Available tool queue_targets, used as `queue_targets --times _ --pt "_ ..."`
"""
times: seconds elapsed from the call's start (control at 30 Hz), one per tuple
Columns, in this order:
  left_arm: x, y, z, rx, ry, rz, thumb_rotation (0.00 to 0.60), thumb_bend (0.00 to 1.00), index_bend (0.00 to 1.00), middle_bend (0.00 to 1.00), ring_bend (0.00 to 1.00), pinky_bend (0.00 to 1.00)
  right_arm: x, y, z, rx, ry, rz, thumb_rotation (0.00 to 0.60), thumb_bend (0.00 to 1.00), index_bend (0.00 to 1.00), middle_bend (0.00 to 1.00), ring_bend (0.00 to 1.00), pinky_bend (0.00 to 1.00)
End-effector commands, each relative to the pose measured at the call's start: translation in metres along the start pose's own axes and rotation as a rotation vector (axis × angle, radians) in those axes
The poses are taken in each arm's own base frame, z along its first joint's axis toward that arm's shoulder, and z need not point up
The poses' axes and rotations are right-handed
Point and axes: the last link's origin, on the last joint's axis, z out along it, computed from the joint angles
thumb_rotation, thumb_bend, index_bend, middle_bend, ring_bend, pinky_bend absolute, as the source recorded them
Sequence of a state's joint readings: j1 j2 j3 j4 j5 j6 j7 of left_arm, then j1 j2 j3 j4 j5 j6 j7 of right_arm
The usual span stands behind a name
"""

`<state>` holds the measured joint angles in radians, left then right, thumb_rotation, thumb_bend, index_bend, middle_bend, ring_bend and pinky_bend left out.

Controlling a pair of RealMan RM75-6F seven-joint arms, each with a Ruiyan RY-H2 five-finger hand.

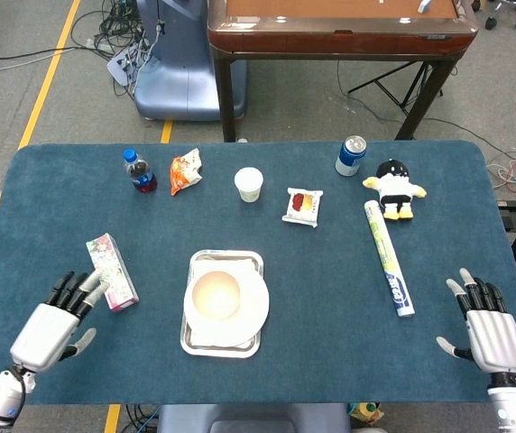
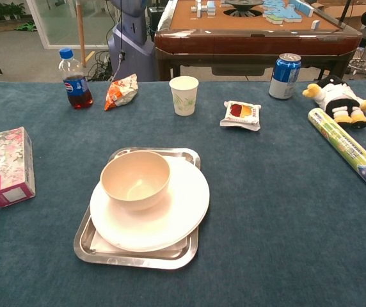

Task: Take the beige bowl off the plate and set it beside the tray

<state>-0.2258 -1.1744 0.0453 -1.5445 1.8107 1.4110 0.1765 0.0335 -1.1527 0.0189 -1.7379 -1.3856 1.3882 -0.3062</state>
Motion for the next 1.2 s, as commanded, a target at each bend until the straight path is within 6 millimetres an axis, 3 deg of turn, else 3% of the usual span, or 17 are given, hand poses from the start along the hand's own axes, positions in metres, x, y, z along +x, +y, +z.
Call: queue_targets --times 0.03,0.2,0.43,0.87,1.0,1.2 --pt "-0.010 0.022 0.015 -0.128 -0.032 0.062 0.600 0.32 0.12 0.00 0.00 0.00 0.000 0.001 0.002 -0.007 -0.004 0.003 0.600 0.21 0.00 0.00 0.00 0.00" --pt "-0.022 0.042 0.031 -0.215 -0.047 0.071 0.600 0.32 0.17 0.00 0.00 0.00 -0.001 0.004 0.006 -0.022 -0.013 0.008 0.600 0.21 0.00 0.00 0.00 0.00" --pt "-0.037 0.055 0.063 -0.262 -0.130 0.028 0.600 0.32 0.19 0.00 0.00 0.00 -0.003 0.006 0.010 -0.025 -0.034 0.016 0.600 0.21 0.00 0.00 0.00 0.00" --pt "-0.032 0.068 0.126 -0.269 -0.211 0.023 0.600 0.32 0.20 0.00 0.00 0.00 -0.006 0.019 0.029 -0.079 -0.093 0.052 0.600 0.21 0.00 0.00 0.00 0.00" --pt "-0.029 0.070 0.134 -0.263 -0.210 0.029 0.600 0.32 0.21 0.00 0.00 0.00 -0.006 0.022 0.033 -0.089 -0.105 0.056 0.600 0.21 0.00 0.00 0.00 0.00" --pt "-0.027 0.077 0.131 -0.265 -0.210 0.025 0.600 0.32 0.23 0.00 0.00 0.00 -0.007 0.024 0.036 -0.090 -0.119 0.058 0.600 0.21 0.00 0.00 0.00 0.00"
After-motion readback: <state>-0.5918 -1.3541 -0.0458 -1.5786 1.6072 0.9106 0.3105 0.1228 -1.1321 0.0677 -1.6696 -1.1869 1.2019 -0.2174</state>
